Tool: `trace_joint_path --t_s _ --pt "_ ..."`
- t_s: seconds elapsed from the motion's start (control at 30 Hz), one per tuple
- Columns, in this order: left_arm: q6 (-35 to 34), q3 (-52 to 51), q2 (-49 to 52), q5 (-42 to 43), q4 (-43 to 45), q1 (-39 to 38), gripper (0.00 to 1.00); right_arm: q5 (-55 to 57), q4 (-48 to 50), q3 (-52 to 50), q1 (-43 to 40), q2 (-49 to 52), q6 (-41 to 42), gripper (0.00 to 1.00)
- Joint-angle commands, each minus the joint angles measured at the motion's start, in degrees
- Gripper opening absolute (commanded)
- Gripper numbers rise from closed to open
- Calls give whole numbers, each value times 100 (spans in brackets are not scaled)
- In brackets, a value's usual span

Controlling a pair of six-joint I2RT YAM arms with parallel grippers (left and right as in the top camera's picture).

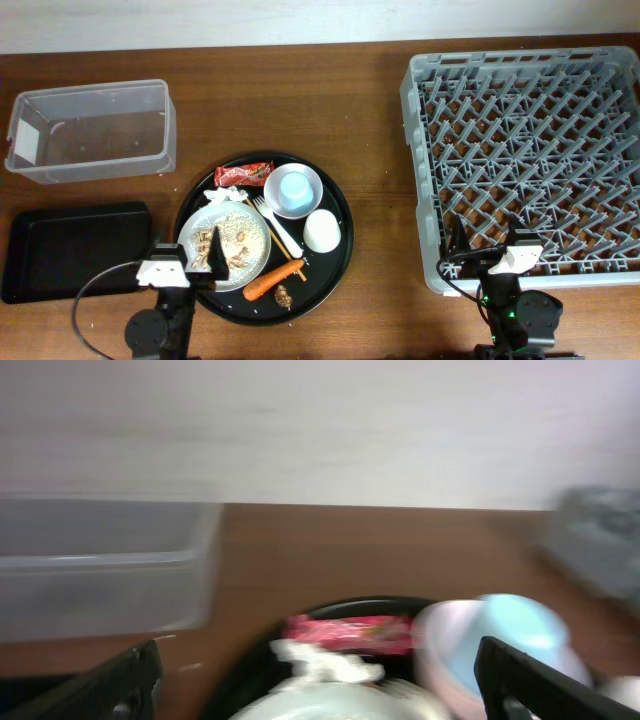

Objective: Sort waste into correct bins and load items into the dishwasher rack
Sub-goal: 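Move the left gripper over the white plate of rice, then lower the left gripper and grasp the white plate's rim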

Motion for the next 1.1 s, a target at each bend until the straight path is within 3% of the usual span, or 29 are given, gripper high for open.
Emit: trace_joint_path --t_s 0.0,0.17,0.3,0.47,0.63,0.73,0.8,0.97,1.07 --pt "-579 -11 -44 2094 227 -26 99 48 -13 -42 -44 -48 -2 99" --pt "-977 76 -44 3082 1180 -26 99 48 -13 -42 -44 -48 -2 99" --pt "-1178 656 111 3263 807 -26 99 48 -13 -42 -44 -48 -2 99" --pt "-879 1982 1443 3880 -122 -26 99 48 -13 -42 -44 -48 -2 99" --pt "308 3807 3742 4026 -2476 -42 99 48 -13 -42 -44 -48 -2 99" --pt "763 4822 4830 3530 -3650 -407 99 48 -13 -42 -44 -48 -2 99" --pt "909 5274 5239 2452 -4079 -979 99 48 -13 -42 -44 -48 0 99" --pt "907 5370 5554 684 -4188 -2485 99 48 -13 -42 -44 -48 -2 99" --pt "905 5370 5556 680 -4113 -2798 99 48 -13 -42 -44 -48 -2 99"
